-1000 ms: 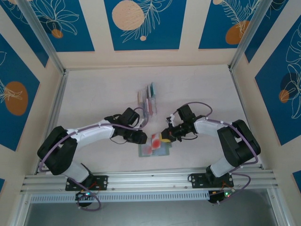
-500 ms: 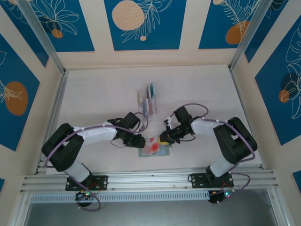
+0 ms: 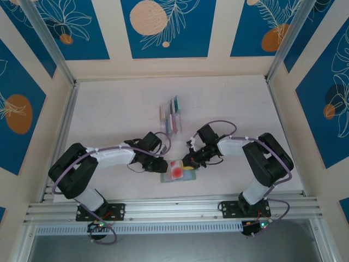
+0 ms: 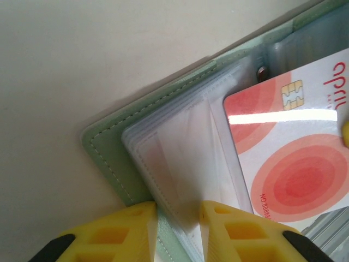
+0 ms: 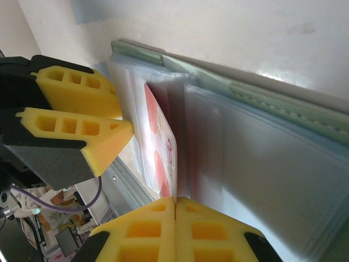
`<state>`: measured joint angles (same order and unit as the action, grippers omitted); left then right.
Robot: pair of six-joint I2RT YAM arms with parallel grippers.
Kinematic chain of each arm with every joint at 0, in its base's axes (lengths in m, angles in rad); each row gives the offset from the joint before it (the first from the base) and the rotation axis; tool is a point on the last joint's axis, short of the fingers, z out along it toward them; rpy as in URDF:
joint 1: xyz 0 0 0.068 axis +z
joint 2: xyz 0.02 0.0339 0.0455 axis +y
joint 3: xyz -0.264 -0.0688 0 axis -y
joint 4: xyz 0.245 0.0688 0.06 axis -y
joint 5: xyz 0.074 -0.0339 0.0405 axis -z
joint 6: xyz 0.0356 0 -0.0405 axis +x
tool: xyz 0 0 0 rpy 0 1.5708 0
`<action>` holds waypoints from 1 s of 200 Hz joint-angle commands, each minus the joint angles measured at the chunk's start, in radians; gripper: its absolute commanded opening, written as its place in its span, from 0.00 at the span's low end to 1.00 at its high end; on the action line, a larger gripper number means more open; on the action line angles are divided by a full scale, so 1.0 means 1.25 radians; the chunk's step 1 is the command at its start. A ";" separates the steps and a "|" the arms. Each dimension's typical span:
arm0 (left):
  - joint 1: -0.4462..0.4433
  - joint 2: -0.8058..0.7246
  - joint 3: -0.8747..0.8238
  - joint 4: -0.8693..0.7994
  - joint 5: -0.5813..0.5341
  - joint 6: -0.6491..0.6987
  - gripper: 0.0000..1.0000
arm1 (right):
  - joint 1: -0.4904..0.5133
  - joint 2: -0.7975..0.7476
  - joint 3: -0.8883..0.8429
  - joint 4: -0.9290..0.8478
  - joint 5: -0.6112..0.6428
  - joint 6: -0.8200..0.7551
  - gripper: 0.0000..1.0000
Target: Put the credit cards into the card holder
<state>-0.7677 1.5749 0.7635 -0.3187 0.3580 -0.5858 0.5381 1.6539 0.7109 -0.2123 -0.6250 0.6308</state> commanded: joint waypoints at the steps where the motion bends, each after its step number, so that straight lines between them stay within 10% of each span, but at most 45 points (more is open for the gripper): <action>1: -0.003 0.023 -0.022 0.008 -0.012 -0.004 0.26 | 0.010 0.030 0.025 0.000 0.014 -0.016 0.00; 200: 0.056 -0.084 -0.046 0.031 0.090 -0.037 0.27 | 0.058 0.058 0.025 0.029 0.034 0.016 0.00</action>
<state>-0.7170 1.5192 0.7238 -0.2844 0.4374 -0.6346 0.6018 1.7229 0.7639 -0.1436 -0.5980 0.6594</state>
